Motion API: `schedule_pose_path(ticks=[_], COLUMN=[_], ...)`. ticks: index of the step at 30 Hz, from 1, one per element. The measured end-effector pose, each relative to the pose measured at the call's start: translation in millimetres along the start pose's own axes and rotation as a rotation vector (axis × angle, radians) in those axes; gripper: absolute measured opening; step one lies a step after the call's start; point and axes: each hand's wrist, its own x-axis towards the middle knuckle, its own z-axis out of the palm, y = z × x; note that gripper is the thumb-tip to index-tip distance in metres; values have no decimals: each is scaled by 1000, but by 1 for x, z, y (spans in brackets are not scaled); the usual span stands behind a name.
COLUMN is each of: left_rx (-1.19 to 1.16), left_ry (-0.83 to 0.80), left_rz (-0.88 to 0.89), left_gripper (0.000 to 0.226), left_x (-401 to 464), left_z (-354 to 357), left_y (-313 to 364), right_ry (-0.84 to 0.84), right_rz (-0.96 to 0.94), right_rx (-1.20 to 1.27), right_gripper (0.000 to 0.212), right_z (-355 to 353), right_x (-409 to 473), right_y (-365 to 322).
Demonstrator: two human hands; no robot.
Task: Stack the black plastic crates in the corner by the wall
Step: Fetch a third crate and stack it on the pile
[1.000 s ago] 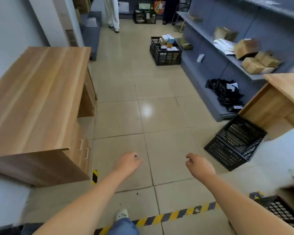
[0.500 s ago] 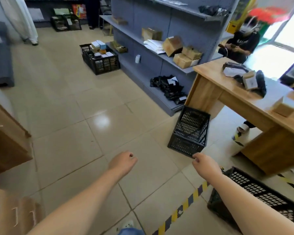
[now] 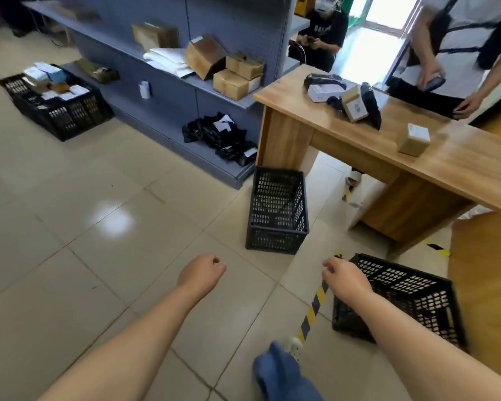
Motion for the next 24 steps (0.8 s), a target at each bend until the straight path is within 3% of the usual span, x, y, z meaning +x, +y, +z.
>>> schedule_pose_path(ticks=[15, 24], left_rx=[-81, -112], left_ry=[20, -43], left_rz=[-163, -269], left_gripper=[36, 39], left_x=[173, 256], left_z=[33, 44], left_y=[134, 140], right_ry=[-140, -280], right_rz=[-33, -19], right_rx=[-50, -61], right_gripper=[37, 35], right_z=[-82, -80], right_x=[235, 341], right_y=[61, 51])
